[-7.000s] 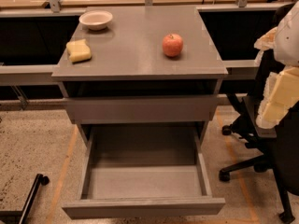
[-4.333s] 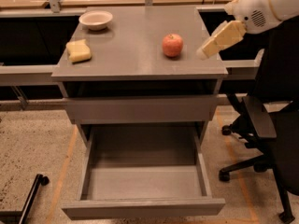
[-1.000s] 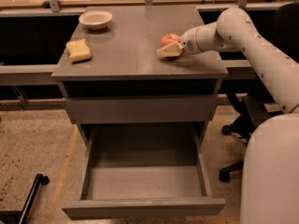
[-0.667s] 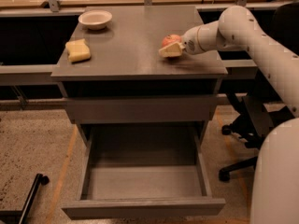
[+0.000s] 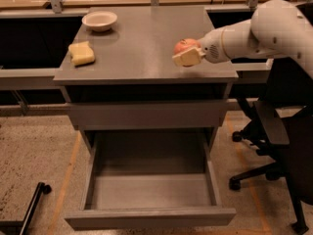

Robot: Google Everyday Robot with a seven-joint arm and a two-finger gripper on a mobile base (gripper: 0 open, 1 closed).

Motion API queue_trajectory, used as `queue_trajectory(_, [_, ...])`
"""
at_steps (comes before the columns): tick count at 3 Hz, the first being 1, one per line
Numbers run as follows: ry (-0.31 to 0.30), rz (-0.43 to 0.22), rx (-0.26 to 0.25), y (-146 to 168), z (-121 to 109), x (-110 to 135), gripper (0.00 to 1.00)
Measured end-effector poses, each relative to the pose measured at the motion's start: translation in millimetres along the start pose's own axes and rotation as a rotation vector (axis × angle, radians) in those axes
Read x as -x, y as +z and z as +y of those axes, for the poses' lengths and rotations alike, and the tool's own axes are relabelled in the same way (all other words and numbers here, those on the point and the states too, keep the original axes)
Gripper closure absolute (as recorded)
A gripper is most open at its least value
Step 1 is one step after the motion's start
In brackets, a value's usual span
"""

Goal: Place apple into middle drawer

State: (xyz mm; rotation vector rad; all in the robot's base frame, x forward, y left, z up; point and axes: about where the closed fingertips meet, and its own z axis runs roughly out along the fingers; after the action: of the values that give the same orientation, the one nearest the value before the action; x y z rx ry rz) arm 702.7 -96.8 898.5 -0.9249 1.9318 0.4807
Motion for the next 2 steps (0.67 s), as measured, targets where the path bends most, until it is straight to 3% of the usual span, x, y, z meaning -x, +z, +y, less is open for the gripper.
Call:
queue_trajectory(1, [-0.006, -0.015, 0.084, -34.0, 50.2, -13.0, 1.0])
queue_trajectory(2, [-0.004, -0.019, 0.086, -38.4, 51.7, -16.7, 1.0])
